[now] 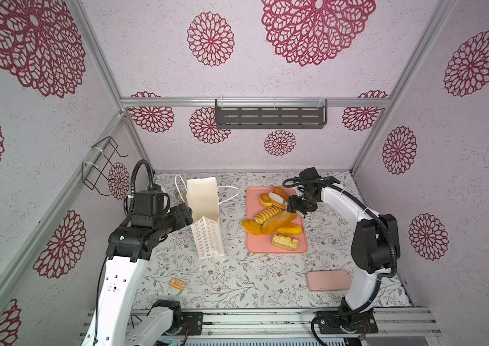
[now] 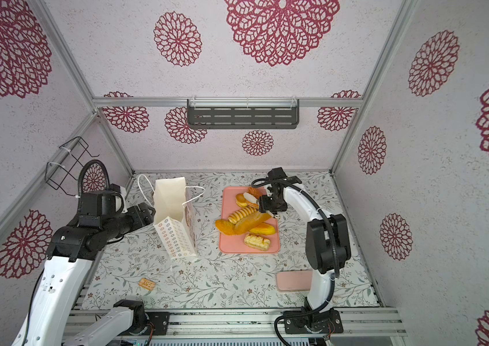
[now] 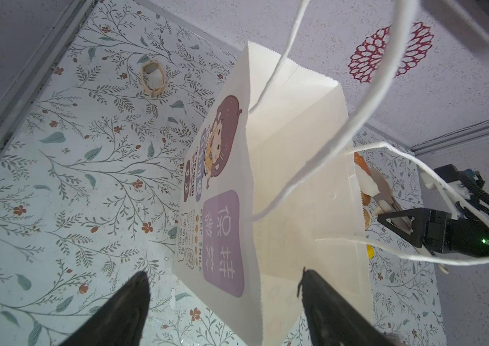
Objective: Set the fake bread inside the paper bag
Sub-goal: 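Hold the bag open with left gripper while right tongs pinch the orange pastry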
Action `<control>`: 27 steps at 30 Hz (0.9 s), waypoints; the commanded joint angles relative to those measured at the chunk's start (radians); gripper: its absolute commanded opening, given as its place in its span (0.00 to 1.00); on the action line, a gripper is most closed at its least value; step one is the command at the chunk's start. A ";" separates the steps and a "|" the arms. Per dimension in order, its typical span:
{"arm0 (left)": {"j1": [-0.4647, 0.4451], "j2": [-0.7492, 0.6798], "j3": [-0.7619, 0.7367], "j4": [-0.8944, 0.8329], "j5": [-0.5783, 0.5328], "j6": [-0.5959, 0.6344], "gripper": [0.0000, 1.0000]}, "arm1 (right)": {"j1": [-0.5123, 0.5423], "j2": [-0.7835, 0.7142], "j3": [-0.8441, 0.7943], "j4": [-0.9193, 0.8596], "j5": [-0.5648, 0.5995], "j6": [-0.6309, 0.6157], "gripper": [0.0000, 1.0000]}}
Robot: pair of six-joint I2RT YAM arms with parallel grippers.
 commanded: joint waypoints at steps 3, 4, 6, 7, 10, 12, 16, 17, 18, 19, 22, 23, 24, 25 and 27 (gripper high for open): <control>0.008 -0.011 0.006 0.002 -0.006 0.001 0.83 | 0.003 -0.009 0.038 -0.006 -0.001 -0.012 0.56; 0.008 -0.011 0.008 0.003 -0.005 0.000 0.83 | 0.004 -0.014 0.040 -0.006 -0.001 -0.011 0.54; 0.010 -0.011 0.013 0.002 -0.008 -0.002 0.83 | 0.004 -0.026 0.040 -0.005 -0.001 -0.008 0.52; 0.010 -0.010 0.017 0.003 -0.008 -0.002 0.82 | 0.004 -0.032 0.040 -0.005 0.002 -0.007 0.51; 0.010 -0.005 0.021 0.005 -0.010 -0.004 0.81 | 0.003 -0.057 0.041 -0.002 0.004 -0.001 0.49; 0.010 -0.002 0.022 0.007 -0.010 -0.007 0.81 | 0.004 -0.078 0.043 0.001 0.004 0.005 0.48; 0.011 0.003 0.020 0.013 -0.011 -0.011 0.81 | 0.004 -0.114 0.046 0.007 0.002 0.016 0.46; 0.010 0.005 0.018 0.015 -0.011 -0.013 0.80 | 0.003 -0.124 0.045 0.010 0.000 0.019 0.45; 0.012 0.003 0.017 0.017 -0.010 -0.015 0.80 | 0.003 -0.133 0.045 0.014 -0.001 0.023 0.45; 0.012 0.002 0.015 0.018 -0.014 -0.017 0.80 | 0.004 -0.143 0.044 0.017 -0.003 0.026 0.45; 0.012 0.002 0.015 0.023 -0.015 -0.024 0.80 | 0.004 -0.171 0.043 0.024 -0.022 0.038 0.44; 0.012 0.002 0.017 0.024 -0.015 -0.027 0.80 | 0.004 -0.181 0.043 0.027 -0.030 0.043 0.44; 0.012 0.001 0.017 0.026 -0.015 -0.029 0.80 | 0.004 -0.192 0.044 0.031 -0.038 0.048 0.44; 0.012 0.000 0.017 0.028 -0.013 -0.031 0.80 | 0.004 -0.204 0.041 0.038 -0.053 0.054 0.43; 0.013 0.002 0.017 0.035 -0.010 -0.036 0.79 | 0.004 -0.228 0.041 0.050 -0.076 0.069 0.43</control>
